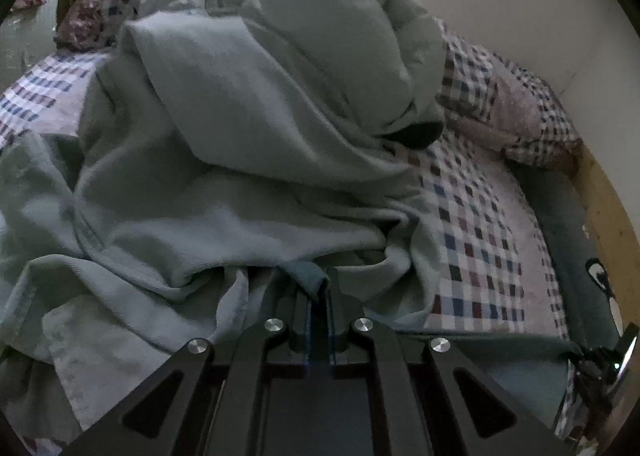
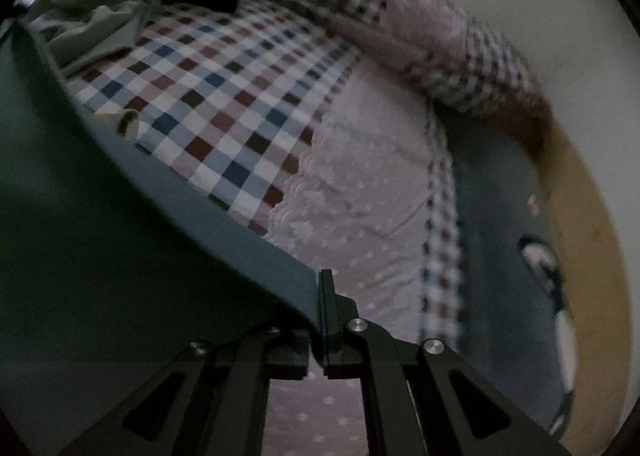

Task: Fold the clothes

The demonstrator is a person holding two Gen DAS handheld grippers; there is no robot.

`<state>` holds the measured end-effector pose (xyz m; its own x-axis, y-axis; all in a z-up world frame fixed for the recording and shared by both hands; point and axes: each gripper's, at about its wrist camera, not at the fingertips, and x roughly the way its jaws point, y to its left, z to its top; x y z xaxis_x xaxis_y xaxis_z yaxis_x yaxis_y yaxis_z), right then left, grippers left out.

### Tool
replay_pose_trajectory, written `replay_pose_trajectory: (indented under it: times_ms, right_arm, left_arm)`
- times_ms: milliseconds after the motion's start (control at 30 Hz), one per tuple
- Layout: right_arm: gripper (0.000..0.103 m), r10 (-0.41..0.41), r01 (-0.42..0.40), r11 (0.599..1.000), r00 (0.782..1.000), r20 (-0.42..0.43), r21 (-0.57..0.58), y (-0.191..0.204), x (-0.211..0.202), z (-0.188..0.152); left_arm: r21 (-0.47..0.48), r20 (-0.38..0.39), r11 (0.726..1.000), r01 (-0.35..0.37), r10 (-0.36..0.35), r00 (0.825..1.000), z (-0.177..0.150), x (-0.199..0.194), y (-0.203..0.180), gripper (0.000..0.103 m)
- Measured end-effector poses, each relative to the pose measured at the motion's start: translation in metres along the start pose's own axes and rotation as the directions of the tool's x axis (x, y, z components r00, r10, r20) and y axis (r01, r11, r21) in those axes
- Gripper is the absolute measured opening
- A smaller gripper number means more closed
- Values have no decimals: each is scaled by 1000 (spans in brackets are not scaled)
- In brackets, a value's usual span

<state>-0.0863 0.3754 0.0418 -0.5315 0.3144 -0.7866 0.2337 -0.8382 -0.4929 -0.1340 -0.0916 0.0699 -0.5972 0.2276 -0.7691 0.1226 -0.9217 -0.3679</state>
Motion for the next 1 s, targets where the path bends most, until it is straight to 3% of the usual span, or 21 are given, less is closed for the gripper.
replay_pose_trajectory:
  times_ms: [67, 100, 133, 200, 267, 433, 567, 700, 833, 1000]
  right_arm:
    - [29, -25, 26, 999, 999, -30, 45, -5, 12, -3]
    - [35, -56, 59, 996, 997, -46, 68, -9, 16, -5]
    - [44, -86, 91, 992, 994, -62, 91, -13, 21, -8]
    - [49, -146, 156, 980, 986, -86, 121, -20, 25, -14]
    - [53, -201, 215, 967, 974, -103, 141, -27, 25, -22]
    - [59, -238, 256, 938, 966, -102, 234, -43, 6, -46]
    - [61, -219, 211, 920, 976, -12, 332, -39, -35, -68]
    - [66, -215, 156, 915, 969, 120, 373, -11, -87, -84]
    - [72, -200, 88, 919, 943, 264, 384, 34, -138, -93]
    - [79, -159, -24, 922, 887, 433, 387, 99, -194, -101]
  left_arm:
    - [-16, -2, 1000, 26, -26, 1000, 1, 1, 4, 16]
    - [-25, -3, 999, 39, -39, 999, 2, 1, 6, 31]
    - [-37, 20, 997, 62, -61, 998, 4, -5, 9, 53]
    - [-56, 92, 994, 95, -90, 992, 7, -22, 16, 83]
    - [-70, 170, 990, 121, -108, 979, 11, -41, 24, 86]
    - [-113, 233, 982, 149, -119, 965, -1, -81, 54, 86]
    - [-136, 264, 974, 183, -143, 954, -33, -111, 84, 86]
    - [-172, 257, 956, 238, -190, 948, -85, -136, 110, 87]
    - [-188, 282, 942, 277, -219, 934, -137, -163, 126, 87]
    - [-185, 300, 936, 301, -238, 924, -186, -179, 133, 87]
